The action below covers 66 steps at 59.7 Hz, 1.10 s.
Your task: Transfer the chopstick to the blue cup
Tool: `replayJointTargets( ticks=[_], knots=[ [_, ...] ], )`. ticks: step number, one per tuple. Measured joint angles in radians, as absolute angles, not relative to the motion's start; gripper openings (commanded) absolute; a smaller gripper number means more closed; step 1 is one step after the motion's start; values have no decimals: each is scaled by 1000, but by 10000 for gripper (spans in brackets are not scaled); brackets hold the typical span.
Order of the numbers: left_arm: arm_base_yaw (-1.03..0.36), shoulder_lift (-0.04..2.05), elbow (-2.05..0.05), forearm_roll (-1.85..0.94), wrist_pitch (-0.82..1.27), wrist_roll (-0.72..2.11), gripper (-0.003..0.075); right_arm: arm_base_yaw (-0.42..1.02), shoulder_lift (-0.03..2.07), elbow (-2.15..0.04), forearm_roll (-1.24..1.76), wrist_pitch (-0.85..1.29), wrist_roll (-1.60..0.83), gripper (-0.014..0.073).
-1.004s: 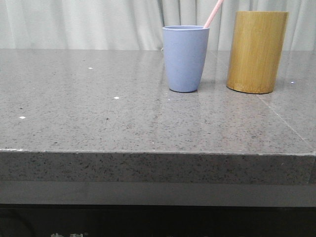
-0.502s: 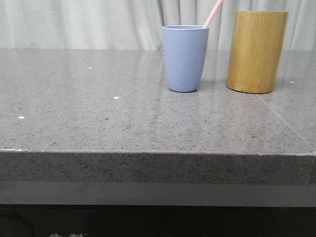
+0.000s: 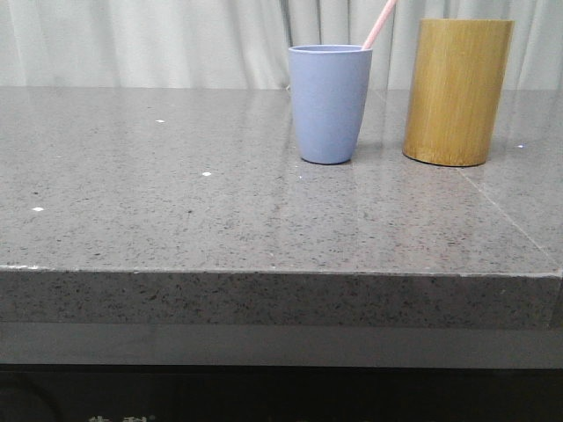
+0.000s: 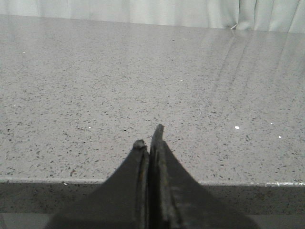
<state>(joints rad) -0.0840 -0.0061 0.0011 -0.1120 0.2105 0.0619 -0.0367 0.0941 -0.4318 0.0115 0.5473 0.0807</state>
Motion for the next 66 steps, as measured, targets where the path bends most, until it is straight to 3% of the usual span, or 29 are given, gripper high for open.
replayJointTargets(
  ticks=[18, 35, 47, 66],
  knots=[
    [-84, -6, 1, -112, 210, 62, -19, -37, 94, -416, 0, 504, 81, -70],
    [-84, -6, 1, -112, 210, 62, -19, -37, 29, -147, 30, 253, 81, -70],
    [-84, -6, 1, -112, 210, 62, -19, -37, -10, 10, 60, 228, 81, -70],
    [-84, -6, 1, -112, 210, 62, -19, -16, -10, 28, 61, 208, 81, -70]
  ],
)
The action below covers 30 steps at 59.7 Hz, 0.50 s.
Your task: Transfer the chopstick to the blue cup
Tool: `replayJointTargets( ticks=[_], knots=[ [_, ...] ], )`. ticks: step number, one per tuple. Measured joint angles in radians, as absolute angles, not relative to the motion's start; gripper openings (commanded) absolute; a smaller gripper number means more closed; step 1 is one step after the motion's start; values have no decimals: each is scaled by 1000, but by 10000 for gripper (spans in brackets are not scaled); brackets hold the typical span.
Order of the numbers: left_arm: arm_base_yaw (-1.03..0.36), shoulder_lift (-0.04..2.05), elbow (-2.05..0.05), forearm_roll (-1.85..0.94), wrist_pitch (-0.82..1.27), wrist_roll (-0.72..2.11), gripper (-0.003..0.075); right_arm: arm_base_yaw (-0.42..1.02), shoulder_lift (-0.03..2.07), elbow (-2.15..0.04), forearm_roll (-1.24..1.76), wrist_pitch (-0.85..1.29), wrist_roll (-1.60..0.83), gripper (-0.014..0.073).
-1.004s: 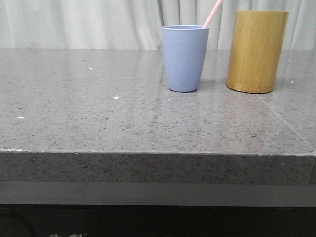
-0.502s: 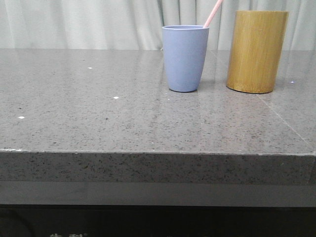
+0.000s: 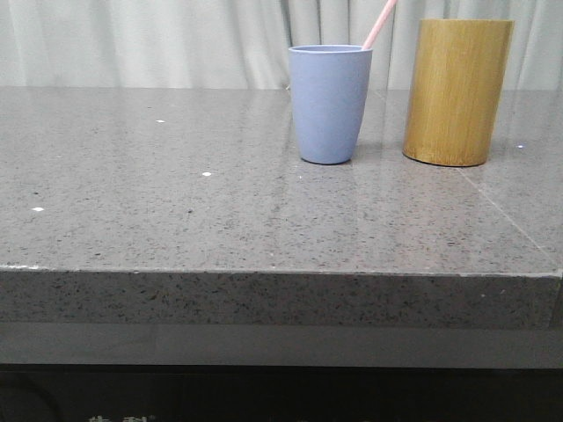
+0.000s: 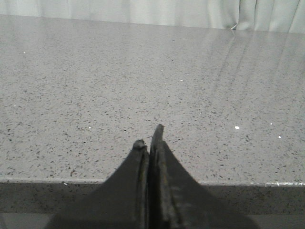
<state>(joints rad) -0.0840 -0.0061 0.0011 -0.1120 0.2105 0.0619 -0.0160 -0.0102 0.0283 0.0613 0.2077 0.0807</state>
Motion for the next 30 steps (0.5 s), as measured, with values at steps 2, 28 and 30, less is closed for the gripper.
replayJointTargets(
  ticks=[2, 28, 30],
  knots=[
    [-84, -6, 1, -112, 210, 62, -19, -16, -10, 28, 61, 207, 81, -70],
    [-84, -6, 1, -112, 210, 62, -19, -16, -10, 28, 61, 203, 81, -70],
    [-84, -6, 1, -112, 210, 62, -19, -16, -10, 28, 61, 203, 81, -70]
  ],
)
